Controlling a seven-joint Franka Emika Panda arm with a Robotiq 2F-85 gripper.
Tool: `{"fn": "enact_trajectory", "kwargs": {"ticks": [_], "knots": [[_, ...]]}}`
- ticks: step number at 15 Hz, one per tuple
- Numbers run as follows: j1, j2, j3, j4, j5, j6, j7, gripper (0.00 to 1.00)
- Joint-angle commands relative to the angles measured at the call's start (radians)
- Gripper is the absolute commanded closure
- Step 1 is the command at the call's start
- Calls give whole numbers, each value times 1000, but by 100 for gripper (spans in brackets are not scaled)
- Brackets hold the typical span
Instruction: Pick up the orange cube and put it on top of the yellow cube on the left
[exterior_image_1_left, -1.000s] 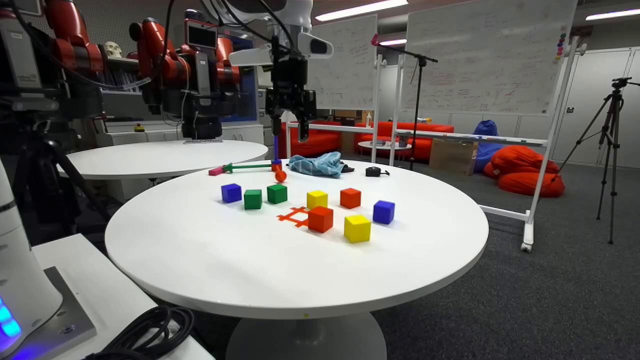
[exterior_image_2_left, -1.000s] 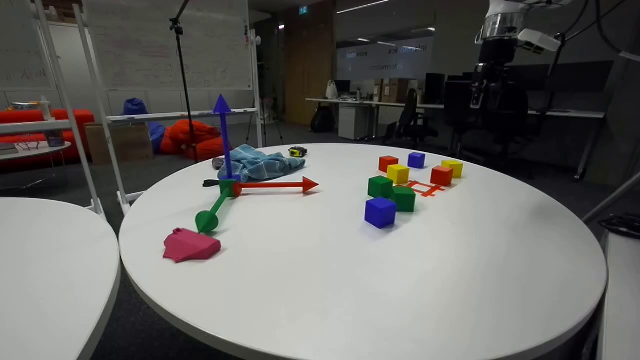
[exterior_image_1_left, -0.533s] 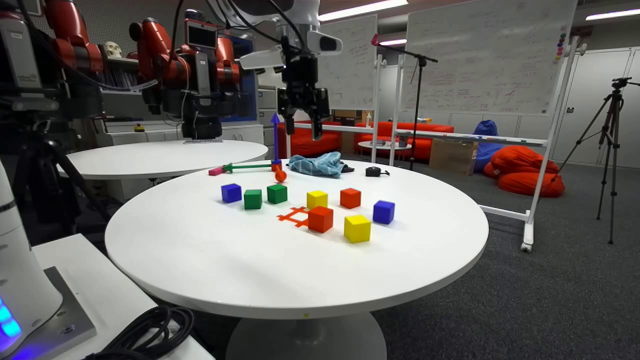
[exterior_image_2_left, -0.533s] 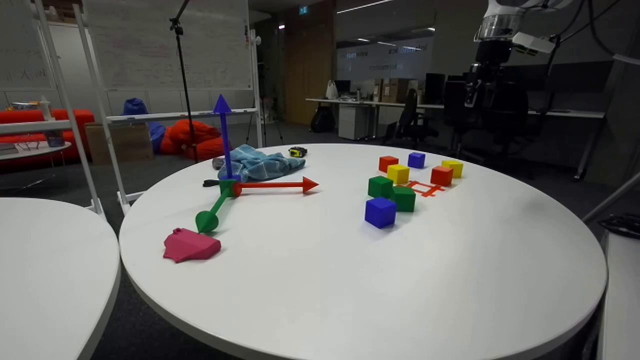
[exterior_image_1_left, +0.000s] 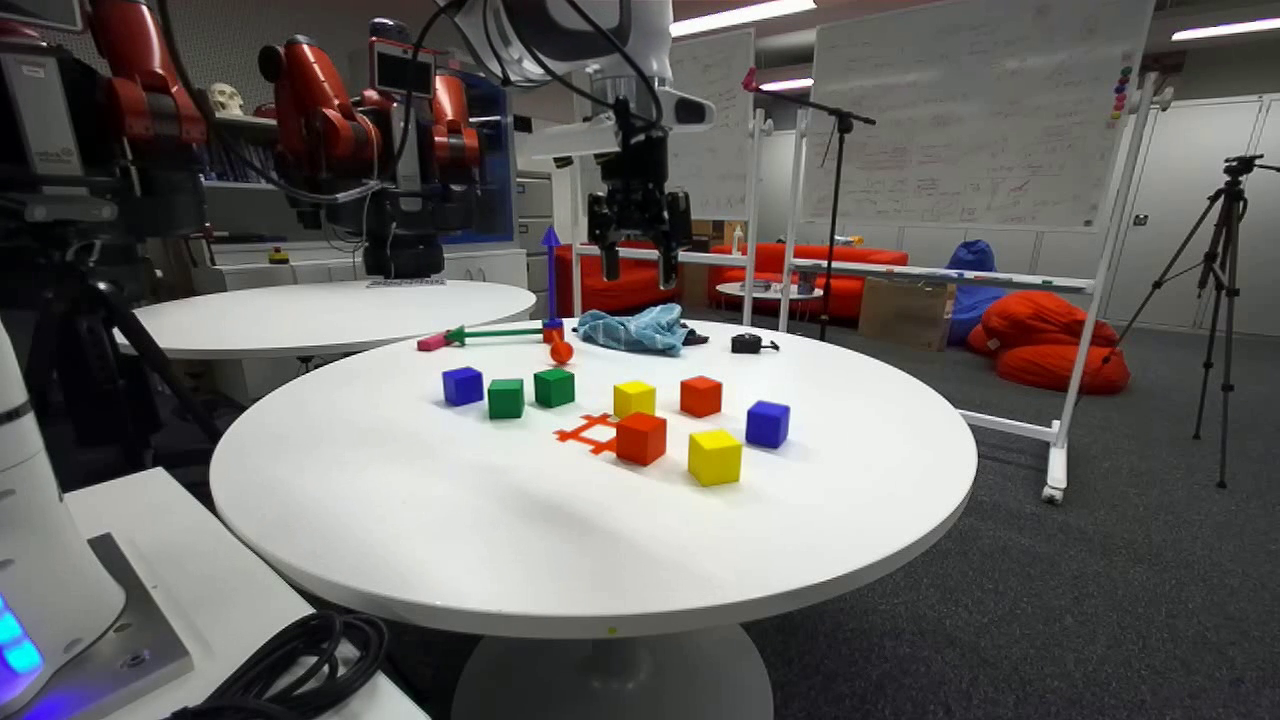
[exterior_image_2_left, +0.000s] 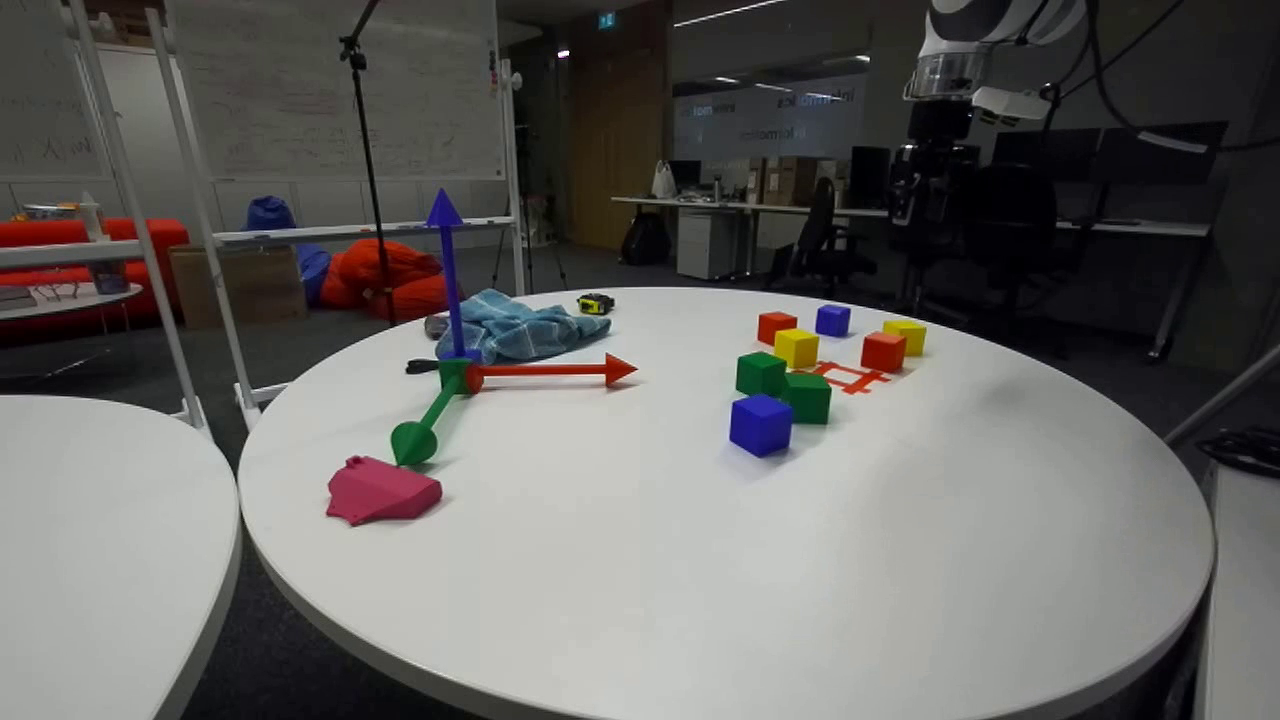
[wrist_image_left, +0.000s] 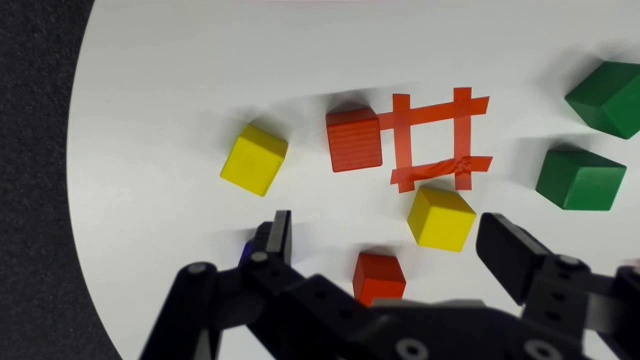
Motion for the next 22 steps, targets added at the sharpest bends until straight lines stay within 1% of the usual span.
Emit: {"fn": "enact_trajectory", "kwargs": {"ticks": [1, 4, 7, 12, 22], "knots": [[-25, 99, 40, 105, 47, -81, -75, 0], [-35, 154, 64, 146, 81, -98, -96, 0], [-50, 213, 84, 170, 126, -92, -131, 0], [-91, 251, 116, 136, 183, -60, -180, 0], [-125, 352, 145, 162, 176, -57, -188, 0]]}}
